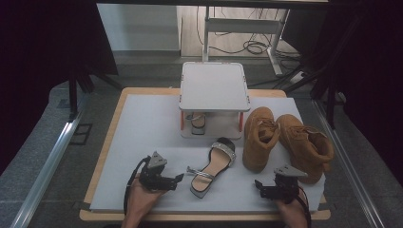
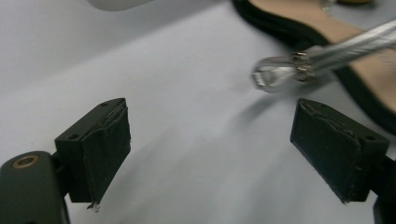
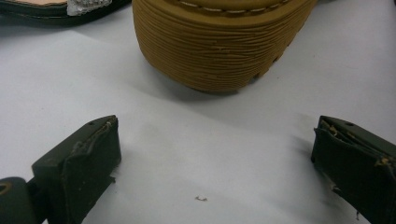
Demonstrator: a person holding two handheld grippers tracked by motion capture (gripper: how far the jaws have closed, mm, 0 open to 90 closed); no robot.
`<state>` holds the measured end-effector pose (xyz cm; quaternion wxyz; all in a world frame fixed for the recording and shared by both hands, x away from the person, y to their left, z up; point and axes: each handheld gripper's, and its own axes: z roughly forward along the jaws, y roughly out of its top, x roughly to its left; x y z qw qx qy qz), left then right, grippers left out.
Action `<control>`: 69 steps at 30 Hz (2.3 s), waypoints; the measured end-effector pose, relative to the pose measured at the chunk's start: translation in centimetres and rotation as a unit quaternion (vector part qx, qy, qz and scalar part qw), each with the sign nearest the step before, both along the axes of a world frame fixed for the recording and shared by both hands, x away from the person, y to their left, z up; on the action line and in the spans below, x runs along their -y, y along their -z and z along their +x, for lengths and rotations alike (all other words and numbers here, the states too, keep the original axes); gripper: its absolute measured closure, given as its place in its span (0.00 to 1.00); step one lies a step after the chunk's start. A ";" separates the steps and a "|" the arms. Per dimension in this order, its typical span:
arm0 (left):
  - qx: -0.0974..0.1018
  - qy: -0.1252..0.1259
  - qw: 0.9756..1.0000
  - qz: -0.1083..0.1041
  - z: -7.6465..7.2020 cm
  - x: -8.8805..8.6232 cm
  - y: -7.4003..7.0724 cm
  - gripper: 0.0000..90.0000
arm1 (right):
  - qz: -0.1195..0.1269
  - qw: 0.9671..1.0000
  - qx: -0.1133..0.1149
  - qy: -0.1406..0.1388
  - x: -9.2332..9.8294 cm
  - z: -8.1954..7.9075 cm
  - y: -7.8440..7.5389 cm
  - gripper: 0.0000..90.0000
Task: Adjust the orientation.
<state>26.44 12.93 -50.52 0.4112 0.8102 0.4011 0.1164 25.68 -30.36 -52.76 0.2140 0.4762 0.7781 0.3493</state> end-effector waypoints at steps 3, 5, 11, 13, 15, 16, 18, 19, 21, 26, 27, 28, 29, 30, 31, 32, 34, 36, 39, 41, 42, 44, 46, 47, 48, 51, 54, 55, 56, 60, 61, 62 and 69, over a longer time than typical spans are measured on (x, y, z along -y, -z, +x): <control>0.006 0.005 1.000 0.004 -0.9 0.1 -0.3 0.13 | 0.000 1.000 0.000 0.000 0.0 0.0 0.0 0.02; 0.007 0.010 1.000 0.003 -1.6 0.2 -0.4 0.14 | 0.000 1.000 0.000 0.000 0.0 0.0 0.0 0.02; 0.006 0.024 1.000 -0.001 -3.2 0.7 -0.4 0.15 | 0.000 1.000 0.000 0.000 0.0 0.0 0.0 0.02; 0.005 0.027 1.000 0.001 -3.7 1.0 -0.4 0.15 | 0.000 1.000 0.000 0.000 0.0 0.0 0.0 0.02; 0.005 0.032 0.999 0.002 -4.1 1.3 -0.3 0.16 | 0.000 1.000 0.000 0.000 0.0 0.0 0.0 0.02; 0.005 0.032 0.999 0.002 -4.1 1.3 -0.3 0.16 | 0.000 1.000 0.000 0.000 0.0 0.0 0.0 0.02; 0.005 0.035 0.999 0.004 -4.4 1.7 -0.2 0.16 | 0.000 1.000 0.000 0.000 0.0 0.0 0.0 0.02; 0.004 0.041 0.999 0.006 -4.6 2.1 0.0 0.17 | 0.000 1.000 0.000 0.000 0.0 0.0 0.0 0.02; 0.006 0.047 0.999 0.012 -4.8 2.6 0.1 0.17 | 0.000 1.000 0.000 0.000 0.0 0.0 0.0 0.02; 0.010 0.053 0.998 0.017 -4.9 3.5 0.2 0.19 | 0.000 1.000 0.000 0.000 0.0 0.0 0.0 0.02; 0.011 0.054 0.998 0.016 -4.9 3.7 0.2 0.20 | 0.000 1.000 0.000 0.000 0.0 0.0 0.0 0.02; 0.010 0.055 0.998 0.015 -4.8 3.9 0.3 0.20 | 0.000 1.000 0.000 0.000 0.0 0.0 0.0 0.02; 0.010 0.056 0.998 0.014 -4.8 4.1 0.3 0.21 | 0.000 1.000 0.000 0.000 0.0 0.0 0.0 0.02; 0.010 0.058 0.998 0.016 -4.8 4.5 0.4 0.21 | 0.000 1.000 0.000 0.000 0.0 0.0 0.0 0.02; 0.009 0.058 0.998 0.015 -4.8 4.7 0.5 0.22 | 0.000 1.000 0.000 0.000 0.0 0.0 0.0 0.02; 0.010 0.058 0.998 0.015 -4.8 4.9 0.5 0.22 | 0.000 1.000 0.000 0.000 0.0 0.0 0.0 0.02; 0.009 0.060 0.998 0.018 -4.7 5.4 0.6 0.23 | 0.000 1.000 0.000 0.000 0.0 0.0 0.0 0.02; 0.009 0.060 0.998 0.022 -4.6 5.7 0.7 0.24 | 0.000 1.000 0.000 0.000 0.0 0.0 0.0 0.02; 0.009 0.063 0.997 0.031 -4.2 6.6 0.9 0.25 | 0.000 1.000 0.000 0.000 0.0 0.0 0.0 0.02; 0.007 0.064 0.997 0.033 -4.0 7.0 1.0 0.26 | 0.000 1.000 0.000 0.000 0.0 0.0 0.0 0.02; 0.007 0.064 0.997 0.033 -4.0 7.0 1.0 0.27 | 0.000 1.000 0.000 0.000 0.0 0.0 0.0 0.02; 0.004 0.063 0.997 0.040 -3.7 7.4 1.2 0.27 | 0.000 1.000 0.000 0.000 0.0 0.0 0.0 0.02; 0.002 0.062 0.997 0.042 -3.6 7.5 1.3 0.27 | 0.000 1.000 0.000 0.000 0.0 0.0 0.0 0.02; 0.000 0.062 0.997 0.043 -3.5 7.7 1.3 0.27 | 0.000 1.000 0.000 0.000 0.0 0.0 0.0 0.02; -0.001 0.060 0.997 0.046 -3.4 8.0 1.3 0.29 | 0.000 1.000 0.000 0.000 0.0 0.0 0.0 0.02; -0.004 0.058 0.997 0.054 -3.0 8.5 1.3 0.30 | 0.000 1.000 0.000 0.000 0.0 0.0 0.0 0.02; -0.007 0.056 0.997 0.055 -2.7 9.0 1.3 0.31 | 0.000 1.000 0.000 0.000 0.0 0.0 0.0 0.02; -0.007 0.056 0.997 0.055 -2.6 9.1 1.2 0.31 | 0.000 1.000 0.000 0.000 0.0 0.0 0.0 0.02; -0.007 0.056 0.997 0.055 -2.6 9.1 1.2 0.31 | 0.000 1.000 0.000 0.000 0.0 0.0 0.0 0.02; -0.007 0.057 0.997 0.057 -2.0 9.9 1.0 0.32 | 0.000 1.000 0.000 0.000 0.0 0.0 0.0 0.02; -0.006 0.057 0.997 0.057 -1.9 10.1 0.9 0.32 | 0.000 1.000 0.000 0.000 0.0 0.0 0.0 0.02; -0.006 0.057 0.997 0.057 -1.9 10.1 0.9 0.33 | 0.000 1.000 0.000 0.000 0.0 0.0 0.0 0.02; -0.013 0.056 0.997 0.060 -1.3 10.6 0.8 0.33 | 0.000 1.000 0.000 0.000 0.0 0.0 0.0 0.02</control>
